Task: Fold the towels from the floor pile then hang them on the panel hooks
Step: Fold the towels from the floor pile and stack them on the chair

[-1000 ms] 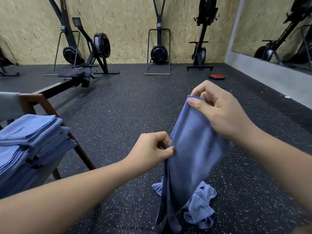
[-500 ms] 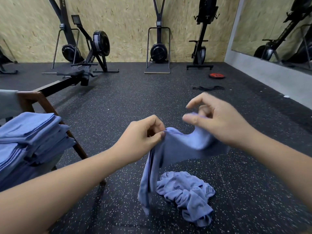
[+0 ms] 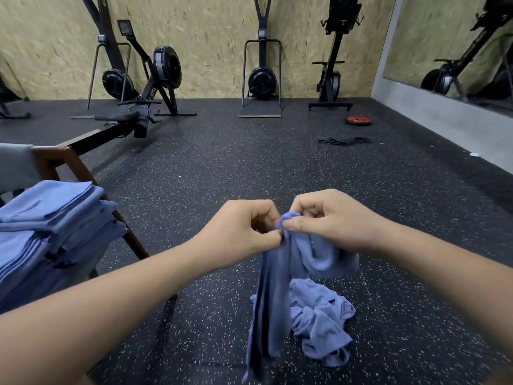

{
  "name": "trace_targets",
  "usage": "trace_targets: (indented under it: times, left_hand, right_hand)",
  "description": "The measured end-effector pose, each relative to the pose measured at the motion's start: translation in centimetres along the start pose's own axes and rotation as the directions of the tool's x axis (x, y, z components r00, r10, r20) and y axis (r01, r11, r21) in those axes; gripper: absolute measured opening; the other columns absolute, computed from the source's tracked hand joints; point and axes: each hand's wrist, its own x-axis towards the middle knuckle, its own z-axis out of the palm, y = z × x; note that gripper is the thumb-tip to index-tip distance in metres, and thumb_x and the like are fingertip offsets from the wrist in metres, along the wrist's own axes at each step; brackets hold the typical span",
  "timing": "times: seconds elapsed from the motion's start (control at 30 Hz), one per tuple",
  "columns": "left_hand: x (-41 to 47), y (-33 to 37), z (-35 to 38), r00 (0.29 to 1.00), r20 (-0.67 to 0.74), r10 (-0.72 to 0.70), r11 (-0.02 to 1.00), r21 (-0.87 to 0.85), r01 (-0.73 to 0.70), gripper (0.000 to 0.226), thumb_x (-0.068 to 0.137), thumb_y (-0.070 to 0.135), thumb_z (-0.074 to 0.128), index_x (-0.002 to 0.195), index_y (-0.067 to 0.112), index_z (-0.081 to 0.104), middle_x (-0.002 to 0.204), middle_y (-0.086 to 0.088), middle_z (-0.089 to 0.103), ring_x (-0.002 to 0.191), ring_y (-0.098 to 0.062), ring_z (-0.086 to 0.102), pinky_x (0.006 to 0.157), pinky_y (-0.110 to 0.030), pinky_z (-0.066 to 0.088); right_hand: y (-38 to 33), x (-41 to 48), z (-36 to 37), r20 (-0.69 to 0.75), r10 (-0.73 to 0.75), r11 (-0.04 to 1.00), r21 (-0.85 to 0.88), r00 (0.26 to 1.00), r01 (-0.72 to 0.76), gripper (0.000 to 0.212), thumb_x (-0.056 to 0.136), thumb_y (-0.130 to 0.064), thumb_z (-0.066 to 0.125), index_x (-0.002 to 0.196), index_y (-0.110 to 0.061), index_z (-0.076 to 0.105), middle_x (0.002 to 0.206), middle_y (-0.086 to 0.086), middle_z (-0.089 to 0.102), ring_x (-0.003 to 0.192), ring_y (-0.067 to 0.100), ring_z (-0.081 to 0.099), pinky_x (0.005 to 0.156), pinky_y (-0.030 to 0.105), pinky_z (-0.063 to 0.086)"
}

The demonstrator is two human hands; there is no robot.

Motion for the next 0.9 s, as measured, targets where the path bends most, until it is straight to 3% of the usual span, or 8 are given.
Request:
trace_targets:
  times: [0.1, 0.2, 0.33, 0.4, 0.53, 0.7, 0.8, 0.9]
  left_hand:
    - [-0.2, -0.7, 0.8, 0.997, 0.058, -0.050, 0.999, 0.003, 0.050, 0.013, 0.091, 0.016, 0.080, 0.079, 0.015, 0.073, 0.062, 0.015, 0.061, 0.055, 0.002, 0.046, 0.056, -0.016, 0.036]
    - [-0.4, -1.8, 1.7, 0.988, 0.138, -0.076, 0.995, 0.074, 0.066, 0.023, 0.095, 0.029, 0.078, 0.086, 0.008, 0.074, 0.063, 0.009, 0.054, 0.055, -0.004, 0.039, 0.055, -0.024, 0.034]
    - [-0.3, -3.1, 2.3, 0.980, 0.182, -0.082, 0.986, 0.155, 0.054, 0.026, 0.098, 0.035, 0.076, 0.081, 0.015, 0.072, 0.074, 0.004, 0.064, 0.061, -0.004, 0.049, 0.060, -0.027, 0.042]
    - [-0.1, -3.6, 2.0, 0.981, 0.167, -0.103, 0.980, 0.187, 0.071, 0.025, 0.097, 0.034, 0.077, 0.076, 0.022, 0.069, 0.074, 0.009, 0.066, 0.061, -0.001, 0.052, 0.061, -0.023, 0.042]
    - [0.2, -4.6, 0.9, 0.983, 0.104, -0.151, 0.962, 0.244, 0.122, 0.015, 0.091, 0.031, 0.082, 0.078, 0.028, 0.074, 0.073, 0.015, 0.072, 0.061, 0.002, 0.058, 0.061, -0.017, 0.044]
    - [0.5, -6.2, -1.5, 0.988, 0.066, -0.141, 0.900, 0.423, 0.100, 0.017, 0.089, 0.032, 0.086, 0.078, 0.029, 0.073, 0.075, 0.014, 0.074, 0.072, -0.001, 0.067, 0.067, -0.017, 0.047]
    - [0.7, -6.8, -2.8, 0.990, 0.024, -0.141, 0.873, 0.475, 0.113, 0.014, 0.088, 0.024, 0.082, 0.079, 0.028, 0.074, 0.067, 0.016, 0.068, 0.064, 0.006, 0.060, 0.061, -0.008, 0.037]
    - [0.7, -7.2, -3.9, 0.990, -0.022, -0.137, 0.847, 0.516, 0.129, 0.008, 0.091, 0.024, 0.079, 0.084, 0.026, 0.076, 0.070, 0.016, 0.070, 0.065, 0.008, 0.059, 0.061, -0.007, 0.038]
  right_hand:
    - [-0.3, 0.1, -0.3, -0.022, -0.019, 1.000, -0.008, 1.000, 0.019, 0.022, 0.098, -0.034, 0.077, 0.083, -0.018, 0.072, 0.063, -0.006, 0.050, 0.062, 0.009, 0.042, 0.061, 0.036, 0.034]
    - [-0.8, 0.1, -1.1, -0.052, -0.029, 1.000, 0.009, 0.998, 0.030, 0.021, 0.099, -0.028, 0.076, 0.083, -0.017, 0.071, 0.063, -0.006, 0.051, 0.062, 0.009, 0.044, 0.060, 0.034, 0.036]
    - [-0.8, -0.1, -2.6, -0.130, -0.038, 0.999, -0.037, 0.991, 0.034, 0.021, 0.097, -0.029, 0.078, 0.080, -0.019, 0.072, 0.060, -0.010, 0.052, 0.059, 0.008, 0.044, 0.059, 0.029, 0.036]
    - [-0.5, -0.2, -3.6, -0.178, -0.041, 0.997, -0.069, 0.983, 0.029, 0.019, 0.096, -0.029, 0.079, 0.081, -0.020, 0.073, 0.060, -0.008, 0.054, 0.060, 0.007, 0.046, 0.061, 0.032, 0.039]
    - [0.1, -0.5, -4.8, -0.275, -0.043, 0.995, -0.098, 0.961, 0.017, 0.016, 0.096, -0.031, 0.079, 0.085, -0.020, 0.075, 0.071, 0.012, 0.064, 0.065, 0.009, 0.050, 0.067, 0.035, 0.042]
    - [1.1, -0.6, -5.2, -0.349, -0.026, 0.982, -0.185, 0.937, -0.041, 0.017, 0.096, -0.032, 0.077, 0.081, -0.024, 0.073, 0.068, 0.000, 0.066, 0.065, 0.005, 0.055, 0.068, 0.030, 0.045]
    - [2.4, -0.7, -5.6, -0.369, 0.012, 0.972, -0.212, 0.929, -0.097, 0.016, 0.096, -0.034, 0.077, 0.082, -0.026, 0.073, 0.070, 0.003, 0.069, 0.072, 0.019, 0.063, 0.075, 0.037, 0.050]
    - [3.5, -0.6, -5.7, -0.378, 0.055, 0.968, -0.207, 0.924, -0.142, 0.016, 0.096, -0.035, 0.076, 0.084, -0.026, 0.072, 0.072, 0.005, 0.070, 0.078, 0.025, 0.067, 0.082, 0.043, 0.054]
